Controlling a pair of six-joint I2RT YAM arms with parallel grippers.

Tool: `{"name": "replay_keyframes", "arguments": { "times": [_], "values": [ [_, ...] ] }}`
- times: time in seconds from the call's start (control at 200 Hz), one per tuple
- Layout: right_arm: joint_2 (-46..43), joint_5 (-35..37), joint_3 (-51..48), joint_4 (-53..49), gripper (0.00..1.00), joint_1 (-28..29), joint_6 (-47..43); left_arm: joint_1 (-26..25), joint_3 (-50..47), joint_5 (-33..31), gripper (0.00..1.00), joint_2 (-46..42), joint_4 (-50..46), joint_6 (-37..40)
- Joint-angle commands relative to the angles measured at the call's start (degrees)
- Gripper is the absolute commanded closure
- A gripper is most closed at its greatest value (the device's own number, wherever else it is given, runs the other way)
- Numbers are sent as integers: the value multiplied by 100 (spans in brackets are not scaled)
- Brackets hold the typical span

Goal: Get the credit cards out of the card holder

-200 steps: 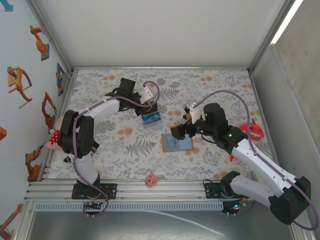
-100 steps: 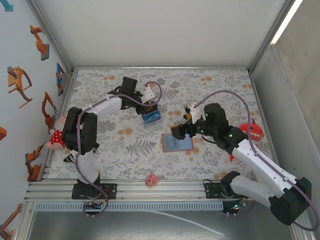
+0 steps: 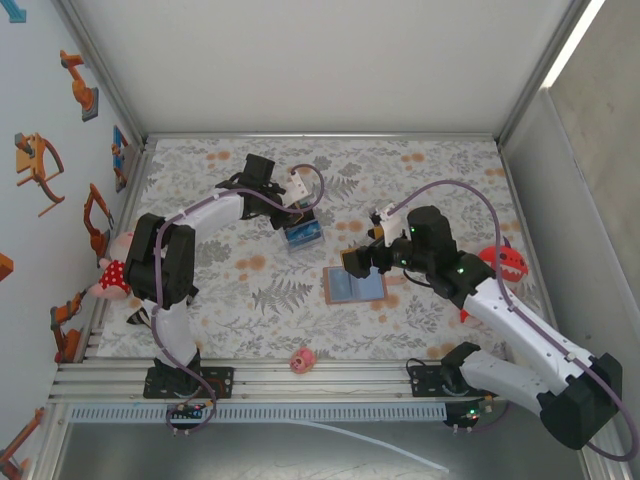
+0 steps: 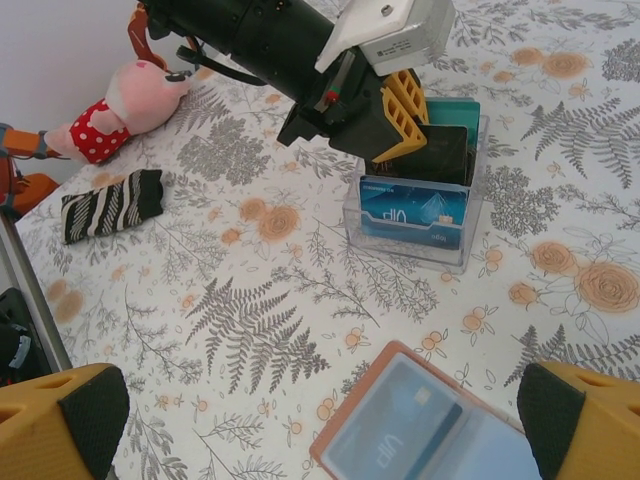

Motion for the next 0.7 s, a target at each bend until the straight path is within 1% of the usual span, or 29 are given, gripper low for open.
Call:
{"name": "replay_keyframes", "arguments": {
  "times": [0.0,0.025,0.04,0.055,0.12,0.15,0.25,0.27,0.305,0.336,0.371,0.391,0.416,0.456,0.536,0.591,0.676,0.691],
  "values": [
    [112,26,206,-43,1,13,172,9,103,-47,80,-32,-157,89],
    [148,10,225,-60,1,9,177,4,99,-59,80,-58,-157,89],
    [165,8,239,-61,1,9,186,6,90,-65,76,-70,-149,91],
    [191,1,251,-70,1,9,189,1,90,-63,75,-81,-149,94],
    [270,-12,293,-87,1,9,211,-2,76,-96,74,-126,-131,94],
    [292,-26,303,-88,1,9,219,-7,73,-109,69,-153,-116,94],
    [358,-15,341,-97,1,9,226,-24,16,-152,68,-287,-115,74],
    [364,-18,339,-105,1,9,223,-31,-8,-153,63,-323,-98,69],
    [387,-12,346,-114,1,9,235,-46,-53,-153,61,-395,-74,48],
    [402,-3,351,-124,1,9,255,-50,-104,-161,56,-473,-54,26],
    [423,-1,359,-132,1,9,278,-63,-176,-175,55,-587,-1,-21],
    [438,-1,365,-140,1,9,293,-70,-226,-187,51,-655,38,-49],
    [459,3,368,-143,1,9,316,-77,-296,-192,49,-748,88,-82],
    [491,6,360,-141,1,9,368,-88,-429,-220,44,-908,188,-150],
    [572,76,354,-154,1,12,488,-114,-711,-286,27,-1281,384,-288],
    [636,197,363,-208,3,17,610,-145,-980,-399,16,-1583,599,-401],
    [745,466,362,-330,8,72,812,-197,-1439,-564,13,-2093,948,-580],
    [762,556,375,-371,9,89,849,-215,-1534,-608,9,-2195,1032,-641]
  ]
}}
